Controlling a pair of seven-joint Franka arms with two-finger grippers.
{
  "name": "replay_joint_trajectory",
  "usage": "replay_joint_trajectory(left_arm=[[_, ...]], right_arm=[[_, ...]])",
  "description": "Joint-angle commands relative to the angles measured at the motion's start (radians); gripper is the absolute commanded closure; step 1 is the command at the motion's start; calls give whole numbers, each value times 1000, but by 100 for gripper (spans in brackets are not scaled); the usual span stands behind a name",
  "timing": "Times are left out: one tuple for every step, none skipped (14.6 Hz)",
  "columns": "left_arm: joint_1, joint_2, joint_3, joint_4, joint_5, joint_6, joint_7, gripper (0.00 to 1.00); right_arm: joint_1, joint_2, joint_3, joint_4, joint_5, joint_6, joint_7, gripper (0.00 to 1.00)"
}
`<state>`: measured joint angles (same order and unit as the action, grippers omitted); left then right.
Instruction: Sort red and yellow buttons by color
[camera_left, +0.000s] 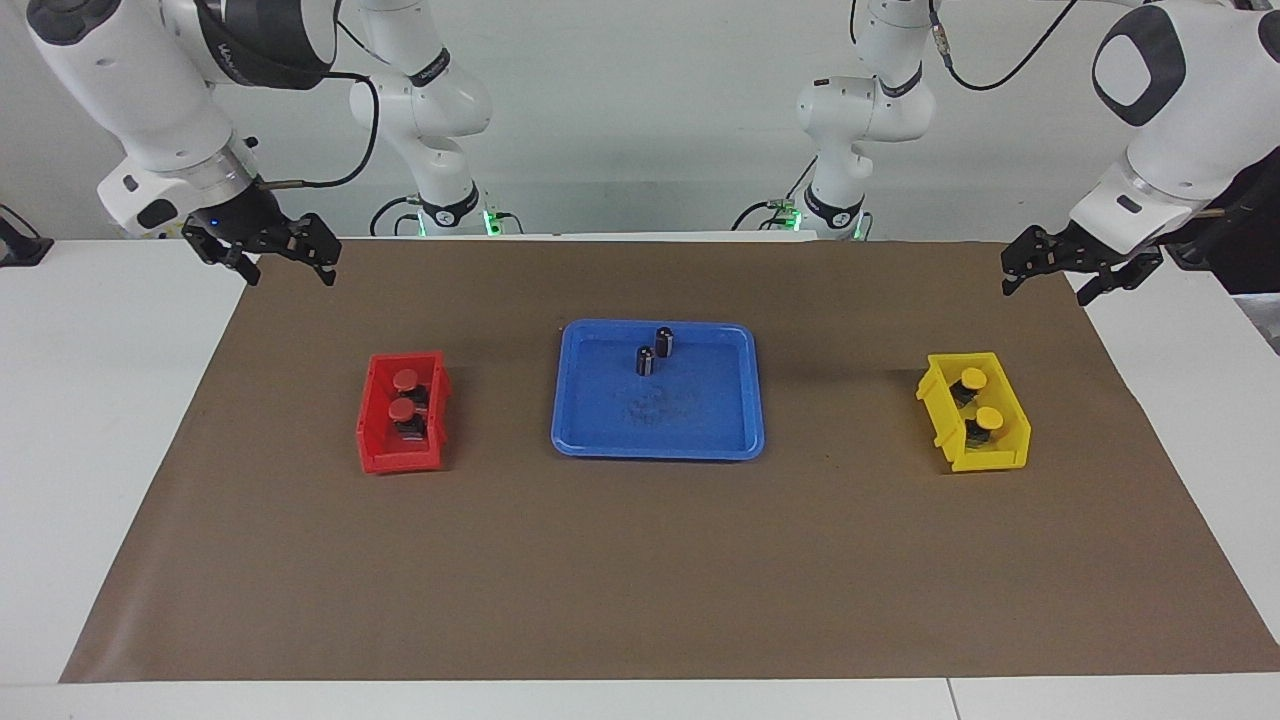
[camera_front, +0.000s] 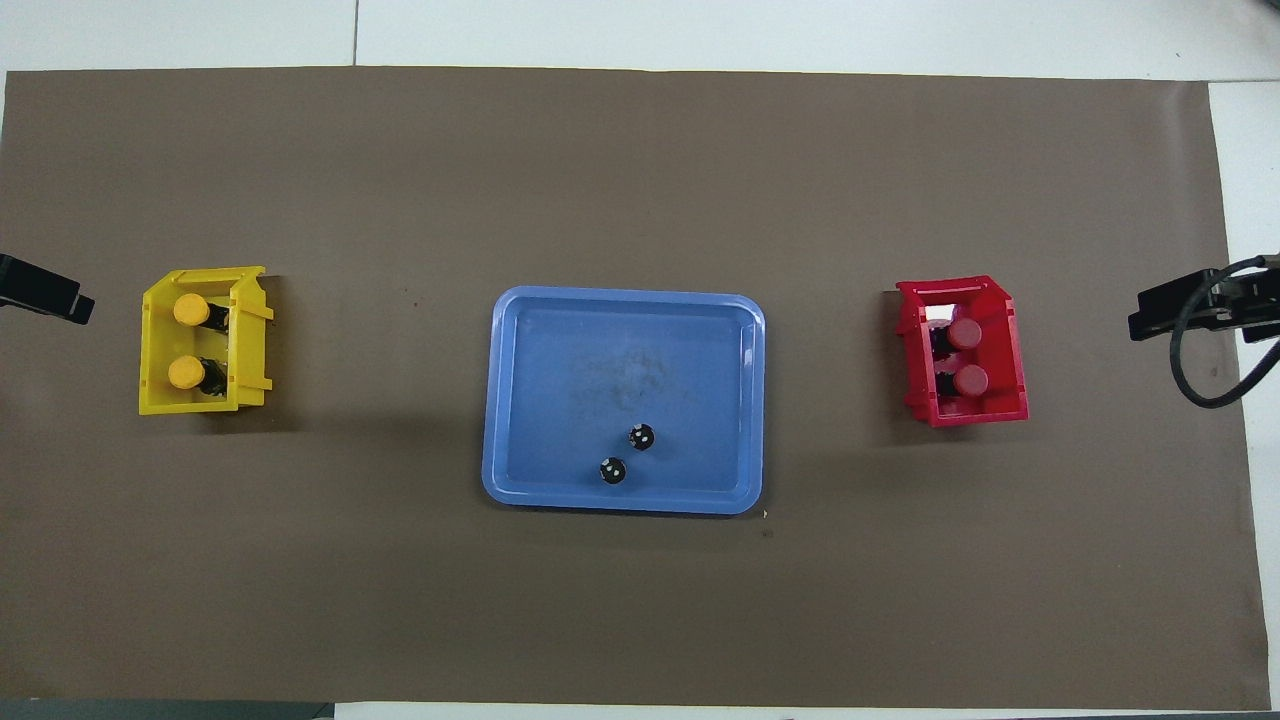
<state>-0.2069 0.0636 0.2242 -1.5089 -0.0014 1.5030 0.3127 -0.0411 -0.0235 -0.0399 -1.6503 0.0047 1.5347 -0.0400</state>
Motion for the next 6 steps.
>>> replay_joint_trajectory(left_arm=[[-12, 2, 4, 39, 24, -20, 11, 0], [-11, -4, 6, 39, 21, -15, 11, 0], [-11, -5, 6, 39, 18, -9, 15, 0], [-11, -5, 7, 39, 18, -12, 14, 0], [-11, -5, 7, 39, 18, -14, 11, 0], [-11, -7, 6, 39, 18, -15, 8, 0]], right_arm=[[-3, -6, 5, -3, -5, -11, 17, 0], [-3, -6, 6, -5, -5, -11, 17, 0], [-3, -6, 6, -5, -5, -11, 17, 0], [-3, -6, 6, -5, -5, -11, 17, 0], [-3, -6, 5, -5, -5, -11, 17, 0], [-3, -6, 6, -5, -5, -11, 17, 0]])
